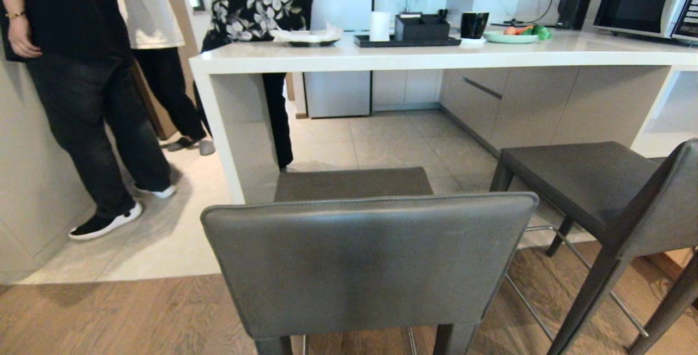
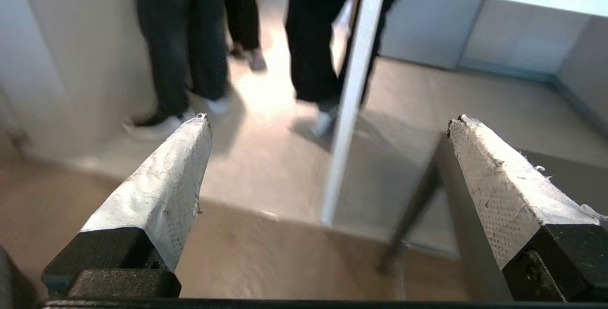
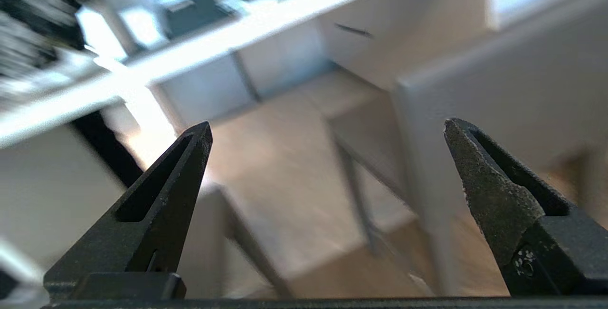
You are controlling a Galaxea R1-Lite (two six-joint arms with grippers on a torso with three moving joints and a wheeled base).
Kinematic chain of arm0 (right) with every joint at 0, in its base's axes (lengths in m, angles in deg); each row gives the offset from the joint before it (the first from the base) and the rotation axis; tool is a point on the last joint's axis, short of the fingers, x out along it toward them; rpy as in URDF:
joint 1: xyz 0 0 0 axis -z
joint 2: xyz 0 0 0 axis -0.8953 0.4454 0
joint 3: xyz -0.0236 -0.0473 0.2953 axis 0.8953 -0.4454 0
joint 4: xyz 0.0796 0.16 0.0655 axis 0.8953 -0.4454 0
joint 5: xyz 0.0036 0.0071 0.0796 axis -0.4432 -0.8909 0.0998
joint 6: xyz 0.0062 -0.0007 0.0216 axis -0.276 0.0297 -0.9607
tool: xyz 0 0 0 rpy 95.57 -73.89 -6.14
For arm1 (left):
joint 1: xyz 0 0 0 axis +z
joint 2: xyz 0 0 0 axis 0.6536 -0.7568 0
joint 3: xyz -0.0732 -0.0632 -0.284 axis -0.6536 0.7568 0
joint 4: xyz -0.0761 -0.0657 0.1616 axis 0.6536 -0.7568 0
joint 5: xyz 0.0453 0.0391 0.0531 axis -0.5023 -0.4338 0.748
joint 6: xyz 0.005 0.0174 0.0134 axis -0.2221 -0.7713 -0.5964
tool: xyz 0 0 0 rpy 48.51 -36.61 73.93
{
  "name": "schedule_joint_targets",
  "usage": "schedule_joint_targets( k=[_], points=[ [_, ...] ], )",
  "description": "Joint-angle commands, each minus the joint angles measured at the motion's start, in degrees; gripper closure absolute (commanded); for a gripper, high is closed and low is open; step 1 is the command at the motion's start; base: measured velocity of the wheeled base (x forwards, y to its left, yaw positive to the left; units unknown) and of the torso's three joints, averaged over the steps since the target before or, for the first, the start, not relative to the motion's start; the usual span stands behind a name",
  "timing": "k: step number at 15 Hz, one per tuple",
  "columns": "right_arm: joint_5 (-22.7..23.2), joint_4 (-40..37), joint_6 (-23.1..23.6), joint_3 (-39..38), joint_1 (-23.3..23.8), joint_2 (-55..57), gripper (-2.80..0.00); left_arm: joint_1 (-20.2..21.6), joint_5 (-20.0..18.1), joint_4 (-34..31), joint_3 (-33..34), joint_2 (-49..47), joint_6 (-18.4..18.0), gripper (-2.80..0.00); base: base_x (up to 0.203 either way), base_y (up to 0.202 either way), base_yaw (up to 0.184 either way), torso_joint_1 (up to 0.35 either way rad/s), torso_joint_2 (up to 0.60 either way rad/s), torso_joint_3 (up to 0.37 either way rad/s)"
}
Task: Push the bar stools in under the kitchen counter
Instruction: Push the gray chair back under the dining table
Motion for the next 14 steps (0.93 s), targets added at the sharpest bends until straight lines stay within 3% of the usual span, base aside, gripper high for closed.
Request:
schedule_joint_targets(
  k=[1, 3, 5, 8, 11, 13, 14],
  points=[
    [3.38, -0.04, -1.8, 1.66, -0.12, -2.67, -2.8, 0.35, -1.91, -8.99, -7.07, -2.28, 4.58, -2.8, 0.0, 0.0, 0.0, 0.0, 0.0, 0.0],
    [10.13, -0.41, -5.38, 2.38, -0.22, -6.17, -2.8, -0.98, -7.73, -9.07, -10.85, -2.54, 16.26, -2.8, 0.0, 0.0, 0.0, 0.0, 0.0, 0.0],
    [13.98, -0.51, -10.14, 2.77, -0.58, -7.76, -2.8, -2.95, -13.25, -3.95, -11.46, 0.16, 22.81, -2.8, 0.0, 0.0, 0.0, 0.0, 0.0, 0.0],
    [16.37, -0.62, -10.79, 3.03, -6.58, -10.56, -2.8, -13.83, -16.45, 0.49, -12.44, 3.79, 32.0, -2.8, 0.0, 0.0, 0.0, 0.0, 0.0, 0.0],
    [17.84, -4.44, -10.9, 7.06, -17.91, -12.67, -2.8, -35.37, -16.89, 3.47, -14.01, 5.88, 40.06, -2.8, 0.0, 0.0, 0.0, 0.0, 0.0, 0.0],
    [18.84, -8.39, -10.93, 10.3, -28.91, -14.77, -2.8, -53.67, -16.86, 5.59, -15.14, 6.86, 45.14, -2.8, 0.0, 0.0, 0.0, 0.0, 0.0, 0.0],
    [19.71, -10.51, -10.94, 11.54, -34.53, -16.39, -2.8, -60.7, -16.84, 6.44, -15.54, 7.67, 46.94, -2.8, 0.0, 0.0, 0.0, 0.0, 0.0, 0.0]
  ],
)
